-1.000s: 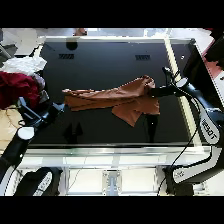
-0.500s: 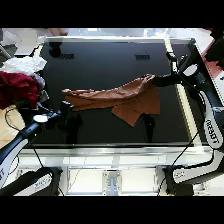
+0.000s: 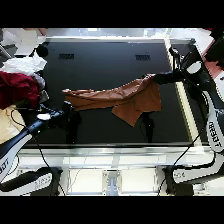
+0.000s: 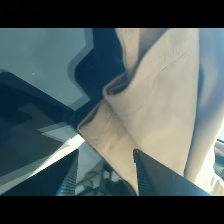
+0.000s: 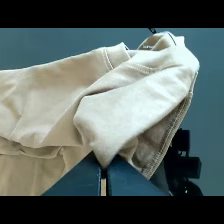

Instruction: Fold the shirts.

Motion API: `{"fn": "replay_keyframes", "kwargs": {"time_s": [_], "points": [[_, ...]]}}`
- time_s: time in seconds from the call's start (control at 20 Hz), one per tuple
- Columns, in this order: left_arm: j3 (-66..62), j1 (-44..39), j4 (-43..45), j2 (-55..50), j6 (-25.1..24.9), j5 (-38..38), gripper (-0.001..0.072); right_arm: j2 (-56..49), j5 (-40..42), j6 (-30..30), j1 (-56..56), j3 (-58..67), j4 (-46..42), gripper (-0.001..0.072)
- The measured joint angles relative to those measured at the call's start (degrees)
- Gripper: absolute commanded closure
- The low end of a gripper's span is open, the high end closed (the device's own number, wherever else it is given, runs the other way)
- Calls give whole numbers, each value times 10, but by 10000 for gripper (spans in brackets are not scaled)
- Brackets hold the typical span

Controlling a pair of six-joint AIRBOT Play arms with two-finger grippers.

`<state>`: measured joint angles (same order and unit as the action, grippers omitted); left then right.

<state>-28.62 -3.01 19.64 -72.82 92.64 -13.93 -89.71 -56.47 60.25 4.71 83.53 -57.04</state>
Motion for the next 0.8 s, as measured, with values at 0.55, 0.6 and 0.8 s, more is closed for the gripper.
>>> {"fn": "replay_keyframes", "kwargs": {"time_s": [0.55, 0.6, 0.8], "points": [[-33, 1, 7, -32, -21, 7, 694, 1, -19, 8, 0, 0, -1, 696], [-38, 1, 8, -27, -25, 7, 694, 4, -24, 9, 0, 0, -2, 696], [-66, 3, 6, 70, -128, 25, 694, 51, -66, 18, 0, 1, -19, 698]]}}
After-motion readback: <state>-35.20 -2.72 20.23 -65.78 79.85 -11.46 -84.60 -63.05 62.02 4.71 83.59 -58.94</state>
